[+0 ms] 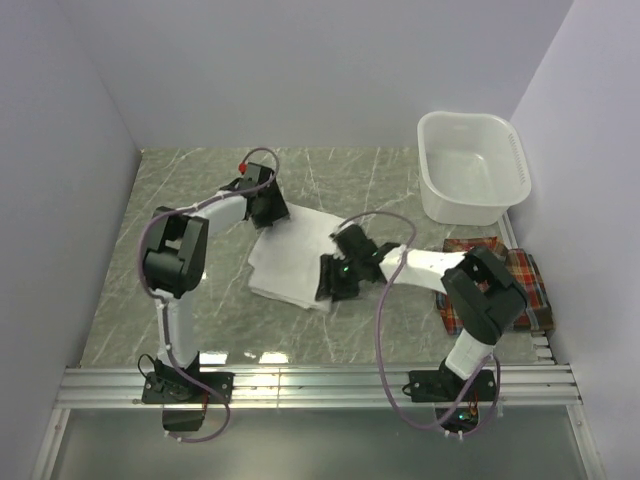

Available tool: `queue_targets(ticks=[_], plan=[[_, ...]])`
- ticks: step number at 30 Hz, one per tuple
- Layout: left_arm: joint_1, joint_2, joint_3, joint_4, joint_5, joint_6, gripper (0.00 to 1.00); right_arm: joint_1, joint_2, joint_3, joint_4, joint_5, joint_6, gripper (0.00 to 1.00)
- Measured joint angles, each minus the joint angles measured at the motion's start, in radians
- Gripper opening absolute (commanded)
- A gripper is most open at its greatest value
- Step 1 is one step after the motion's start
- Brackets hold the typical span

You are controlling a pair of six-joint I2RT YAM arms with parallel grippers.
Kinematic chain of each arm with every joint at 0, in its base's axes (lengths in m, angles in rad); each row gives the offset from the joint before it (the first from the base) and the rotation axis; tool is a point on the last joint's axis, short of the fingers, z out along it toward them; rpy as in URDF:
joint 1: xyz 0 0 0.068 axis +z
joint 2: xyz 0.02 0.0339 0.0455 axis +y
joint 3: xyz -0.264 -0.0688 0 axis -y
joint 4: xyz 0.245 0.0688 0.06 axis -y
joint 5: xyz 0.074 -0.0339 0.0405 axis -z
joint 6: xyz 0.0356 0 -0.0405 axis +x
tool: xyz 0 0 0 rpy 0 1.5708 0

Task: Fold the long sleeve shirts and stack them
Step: Fold the shirt

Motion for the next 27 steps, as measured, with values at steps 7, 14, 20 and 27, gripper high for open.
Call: queue_targets(ticks=[7, 14, 20, 27], plan=[[0.026, 0.172, 0.311, -0.057, -0.034, 0.153, 0.7, 0.246, 0.0, 0.096, -0.014, -0.037, 0.108, 0.59], [0.04, -0.167, 0.077, -0.09, -0.1, 0.086, 0.98, 0.156, -0.052, 0.206, -0.08, 0.065, 0.013, 0.65], [0.039, -0.647, -0.279, -0.082, -0.103, -0.057, 0.94, -0.104, -0.021, 0.28, -0.128, 0.12, -0.132, 0.77], [-0.025, -0.754, -0.645, -0.022, -0.003, -0.19, 0.83, -0.205, 0.195, 0.541, -0.169, 0.139, -0.268, 0.78]])
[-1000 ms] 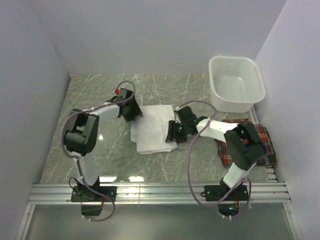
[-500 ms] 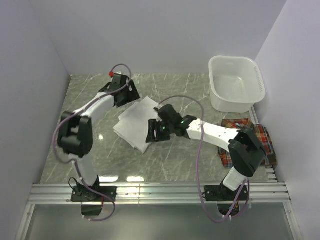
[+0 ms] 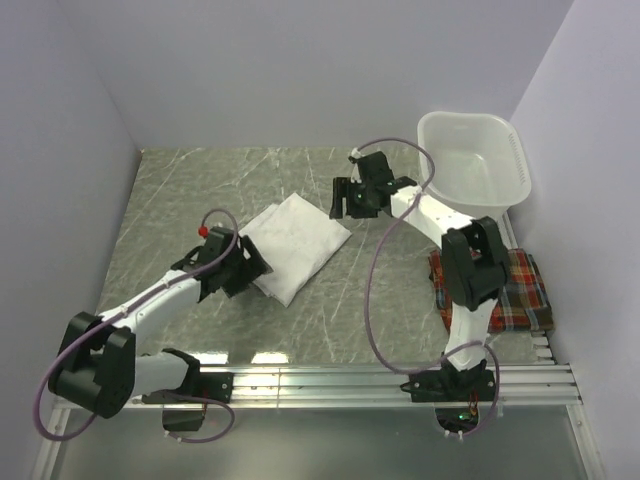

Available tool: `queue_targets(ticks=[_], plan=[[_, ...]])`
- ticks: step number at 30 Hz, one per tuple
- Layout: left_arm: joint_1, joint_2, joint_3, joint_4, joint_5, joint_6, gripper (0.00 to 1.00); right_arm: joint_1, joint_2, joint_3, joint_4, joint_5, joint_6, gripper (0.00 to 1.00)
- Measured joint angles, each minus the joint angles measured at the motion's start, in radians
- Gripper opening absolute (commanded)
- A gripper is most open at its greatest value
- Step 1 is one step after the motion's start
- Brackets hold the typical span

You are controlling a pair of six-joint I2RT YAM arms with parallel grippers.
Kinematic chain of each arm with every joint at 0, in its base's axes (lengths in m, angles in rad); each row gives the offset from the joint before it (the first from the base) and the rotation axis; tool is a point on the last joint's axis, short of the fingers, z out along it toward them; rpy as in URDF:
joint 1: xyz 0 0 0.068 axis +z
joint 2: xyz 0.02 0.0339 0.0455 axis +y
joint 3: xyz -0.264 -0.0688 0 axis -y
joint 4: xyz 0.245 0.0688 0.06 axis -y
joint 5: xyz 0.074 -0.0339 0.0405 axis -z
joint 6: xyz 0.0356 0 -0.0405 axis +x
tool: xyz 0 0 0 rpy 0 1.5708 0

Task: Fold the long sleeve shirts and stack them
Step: Fold the shirt

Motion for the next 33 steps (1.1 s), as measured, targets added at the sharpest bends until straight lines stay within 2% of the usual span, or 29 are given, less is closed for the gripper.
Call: queue_targets(ticks=[3, 8, 11, 12, 15, 18, 23, 26, 29, 32, 33], plan=[[-0.048, 0.022, -0.071, 0.008, 0.031, -0.043, 0.8, -0.009, 0.084, 0.072, -0.008, -0.01, -0.035, 0.77], [-0.055, 0.059, -0.109, 0.092, 0.055, -0.094, 0.75, -0.018, 0.197, 0.129, -0.022, -0.032, -0.077, 0.76], [-0.056, 0.087, -0.114, 0.136, 0.064, -0.111, 0.61, -0.018, 0.23, 0.129, -0.028, -0.055, -0.085, 0.74], [-0.056, 0.101, -0.114, 0.148, 0.068, -0.113, 0.49, -0.018, 0.239, 0.129, -0.027, -0.063, -0.086, 0.73], [-0.054, 0.156, -0.091, 0.145, 0.073, -0.103, 0.39, -0.018, 0.247, 0.11, -0.005, -0.085, -0.079, 0.71], [-0.048, 0.224, -0.016, 0.091, 0.062, -0.054, 0.36, -0.019, 0.223, 0.049, 0.058, -0.113, -0.058, 0.68], [0.023, 0.311, 0.102, -0.004, 0.031, 0.054, 0.4, -0.019, 0.107, -0.154, 0.166, -0.165, 0.044, 0.64], [0.076, 0.372, 0.191, -0.069, -0.024, 0.121, 0.44, -0.003, 0.027, -0.289, 0.229, -0.196, 0.145, 0.63], [0.112, 0.439, 0.288, -0.125, -0.093, 0.173, 0.54, 0.05, -0.042, -0.392, 0.266, -0.202, 0.24, 0.64], [0.123, 0.459, 0.352, -0.174, -0.149, 0.21, 0.74, 0.114, -0.075, -0.438, 0.279, -0.206, 0.303, 0.64], [0.123, 0.455, 0.368, -0.187, -0.16, 0.22, 0.85, 0.127, -0.084, -0.447, 0.28, -0.21, 0.313, 0.64]])
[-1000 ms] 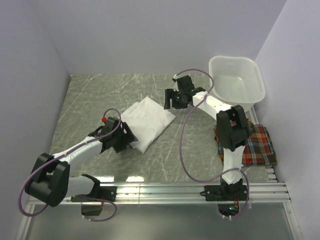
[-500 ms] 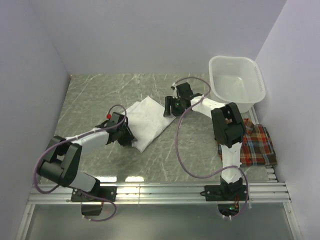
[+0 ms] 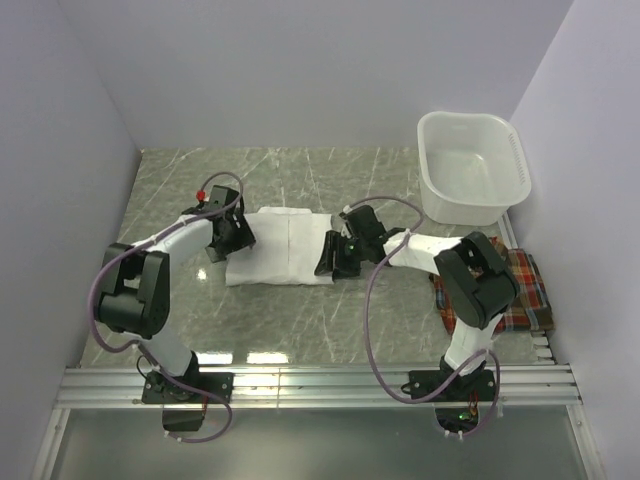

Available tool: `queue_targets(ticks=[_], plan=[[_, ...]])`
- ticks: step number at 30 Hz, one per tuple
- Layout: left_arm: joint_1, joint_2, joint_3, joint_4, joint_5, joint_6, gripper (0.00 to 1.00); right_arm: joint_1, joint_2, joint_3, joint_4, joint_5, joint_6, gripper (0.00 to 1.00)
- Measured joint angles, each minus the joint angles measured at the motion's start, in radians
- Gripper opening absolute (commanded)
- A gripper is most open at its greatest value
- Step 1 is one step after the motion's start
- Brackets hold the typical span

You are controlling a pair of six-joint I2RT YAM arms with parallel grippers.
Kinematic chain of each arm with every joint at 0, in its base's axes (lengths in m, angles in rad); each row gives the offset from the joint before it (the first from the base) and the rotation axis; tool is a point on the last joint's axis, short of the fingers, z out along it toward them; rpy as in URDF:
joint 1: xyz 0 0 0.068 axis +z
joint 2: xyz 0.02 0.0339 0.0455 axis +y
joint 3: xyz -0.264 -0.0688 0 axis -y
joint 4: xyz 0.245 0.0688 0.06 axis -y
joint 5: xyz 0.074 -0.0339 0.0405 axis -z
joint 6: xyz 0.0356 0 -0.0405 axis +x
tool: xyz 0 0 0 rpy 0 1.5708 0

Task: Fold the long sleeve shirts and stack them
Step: Fold the shirt

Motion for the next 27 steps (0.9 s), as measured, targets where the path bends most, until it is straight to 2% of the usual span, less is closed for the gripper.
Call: queue_targets(ticks=[3, 7, 12, 13, 14, 21, 27], plan=[[-0.006, -0.041, 0.021, -0.013, -0.026, 0.039, 0.99, -0.006, -0.046, -0.03, 0.0, 0.003, 0.009, 0.65], [-0.063, -0.181, 0.018, -0.037, -0.098, 0.107, 0.99, -0.056, -0.176, -0.067, -0.033, 0.064, -0.022, 0.73], [-0.284, -0.372, -0.006, -0.012, -0.193, 0.193, 0.98, -0.114, -0.359, -0.126, -0.047, 0.113, -0.058, 0.92], [-0.338, -0.389, -0.009, -0.006, -0.201, 0.212, 0.98, -0.133, -0.391, -0.146, -0.045, 0.111, -0.059, 0.99], [-0.399, -0.394, -0.01, 0.002, -0.212, 0.228, 0.98, -0.158, -0.421, -0.17, -0.047, 0.105, -0.058, 1.0], [-0.689, -0.259, -0.007, 0.04, -0.304, 0.332, 0.95, -0.319, -0.556, -0.341, -0.045, 0.061, -0.027, 1.0], [-0.821, -0.041, 0.049, 0.08, -0.394, 0.423, 0.92, -0.398, -0.719, -0.4, -0.038, 0.045, 0.003, 0.99]])
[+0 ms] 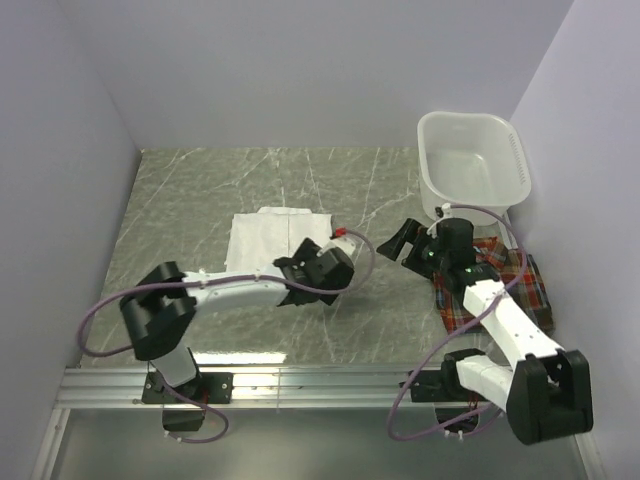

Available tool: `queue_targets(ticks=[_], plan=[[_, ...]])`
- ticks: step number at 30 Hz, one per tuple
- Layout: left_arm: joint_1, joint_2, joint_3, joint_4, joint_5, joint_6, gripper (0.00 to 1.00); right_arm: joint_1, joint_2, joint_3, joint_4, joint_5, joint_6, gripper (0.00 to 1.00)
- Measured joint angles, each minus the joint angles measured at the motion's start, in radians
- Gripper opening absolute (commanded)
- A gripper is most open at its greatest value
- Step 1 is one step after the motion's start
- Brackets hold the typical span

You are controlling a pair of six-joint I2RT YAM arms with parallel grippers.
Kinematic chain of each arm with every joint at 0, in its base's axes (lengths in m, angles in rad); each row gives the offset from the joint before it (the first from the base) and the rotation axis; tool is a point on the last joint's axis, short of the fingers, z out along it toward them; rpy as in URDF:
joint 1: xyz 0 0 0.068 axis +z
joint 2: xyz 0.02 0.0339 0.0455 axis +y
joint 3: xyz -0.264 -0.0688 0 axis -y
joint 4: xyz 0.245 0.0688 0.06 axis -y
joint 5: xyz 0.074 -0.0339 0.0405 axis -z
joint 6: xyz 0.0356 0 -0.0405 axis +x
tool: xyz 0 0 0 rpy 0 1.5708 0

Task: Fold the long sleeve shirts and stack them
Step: Fold the shirt

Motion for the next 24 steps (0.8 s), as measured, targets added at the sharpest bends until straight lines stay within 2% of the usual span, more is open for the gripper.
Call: queue_targets(ticks=[7, 13, 17, 20, 21, 23, 24], plan=[[-0.075, 0.246, 0.084, 0.044, -0.103, 0.084, 0.87, -0.036, -0.069, -0.021, 0.013, -0.002, 0.011, 0.98], [-0.093, 0.307, 0.122, 0.085, -0.205, 0.132, 0.78, -0.053, -0.072, -0.059, 0.016, -0.019, 0.026, 0.98], [-0.092, 0.349, 0.143, 0.113, -0.257, 0.148, 0.63, -0.064, -0.077, -0.06, 0.019, -0.02, 0.03, 0.97], [-0.092, 0.369, 0.146, 0.13, -0.276, 0.151, 0.41, -0.077, -0.089, -0.066, 0.026, -0.02, 0.034, 0.97], [-0.092, 0.377, 0.146, 0.132, -0.28, 0.149, 0.21, -0.079, -0.093, -0.071, 0.028, -0.021, 0.037, 0.97], [-0.09, 0.382, 0.145, 0.129, -0.277, 0.14, 0.06, -0.083, -0.095, -0.076, 0.029, -0.026, 0.041, 0.97], [-0.089, 0.383, 0.142, 0.125, -0.276, 0.137, 0.04, -0.084, -0.092, -0.079, 0.037, -0.03, 0.048, 0.97]])
